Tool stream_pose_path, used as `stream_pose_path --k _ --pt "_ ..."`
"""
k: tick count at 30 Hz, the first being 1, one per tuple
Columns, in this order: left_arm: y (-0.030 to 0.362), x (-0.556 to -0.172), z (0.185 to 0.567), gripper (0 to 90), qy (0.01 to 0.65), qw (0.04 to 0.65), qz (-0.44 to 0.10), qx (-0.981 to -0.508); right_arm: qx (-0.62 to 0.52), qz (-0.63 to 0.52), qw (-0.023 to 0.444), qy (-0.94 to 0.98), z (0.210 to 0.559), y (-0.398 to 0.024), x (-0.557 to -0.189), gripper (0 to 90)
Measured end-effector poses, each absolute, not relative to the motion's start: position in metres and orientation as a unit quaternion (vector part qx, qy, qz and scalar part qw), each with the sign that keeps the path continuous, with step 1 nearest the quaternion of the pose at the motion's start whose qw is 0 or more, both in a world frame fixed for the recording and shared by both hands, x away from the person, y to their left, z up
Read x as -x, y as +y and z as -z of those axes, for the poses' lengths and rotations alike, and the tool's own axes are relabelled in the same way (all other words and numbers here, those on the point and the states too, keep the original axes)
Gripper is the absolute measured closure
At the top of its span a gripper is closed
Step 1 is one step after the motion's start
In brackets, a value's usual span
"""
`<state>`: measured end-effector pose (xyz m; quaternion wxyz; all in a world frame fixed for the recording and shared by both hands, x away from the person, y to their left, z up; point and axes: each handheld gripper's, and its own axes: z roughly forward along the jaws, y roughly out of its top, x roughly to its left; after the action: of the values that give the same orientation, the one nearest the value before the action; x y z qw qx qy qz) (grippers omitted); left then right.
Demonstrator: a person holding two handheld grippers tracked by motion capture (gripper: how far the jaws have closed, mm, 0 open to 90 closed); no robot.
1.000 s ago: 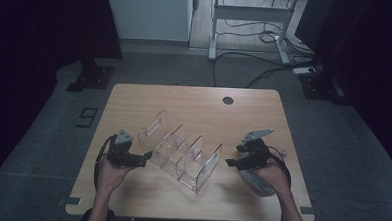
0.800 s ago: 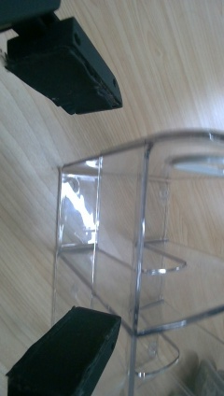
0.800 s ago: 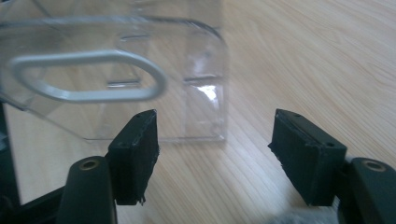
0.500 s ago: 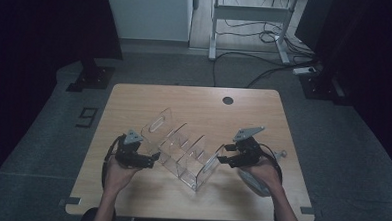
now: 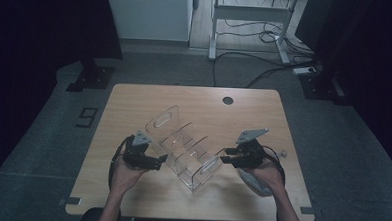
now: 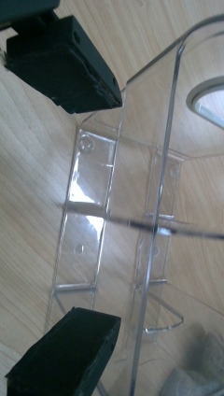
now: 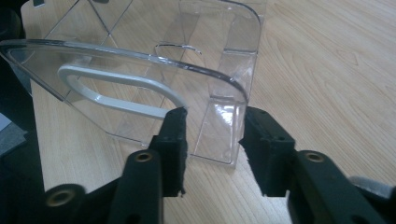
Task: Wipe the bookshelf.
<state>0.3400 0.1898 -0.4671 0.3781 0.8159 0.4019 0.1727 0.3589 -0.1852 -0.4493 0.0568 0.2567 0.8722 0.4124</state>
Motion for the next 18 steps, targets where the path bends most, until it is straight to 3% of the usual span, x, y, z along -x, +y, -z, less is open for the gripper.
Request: stream_pose_path --k 18 --pt "0.185 -0.342 0.474 0.3 0.401 0.368 -0.166 -0.823 -0.242 -0.406 0.060 0.879 0.448 -0.171 -0.339 74.7"
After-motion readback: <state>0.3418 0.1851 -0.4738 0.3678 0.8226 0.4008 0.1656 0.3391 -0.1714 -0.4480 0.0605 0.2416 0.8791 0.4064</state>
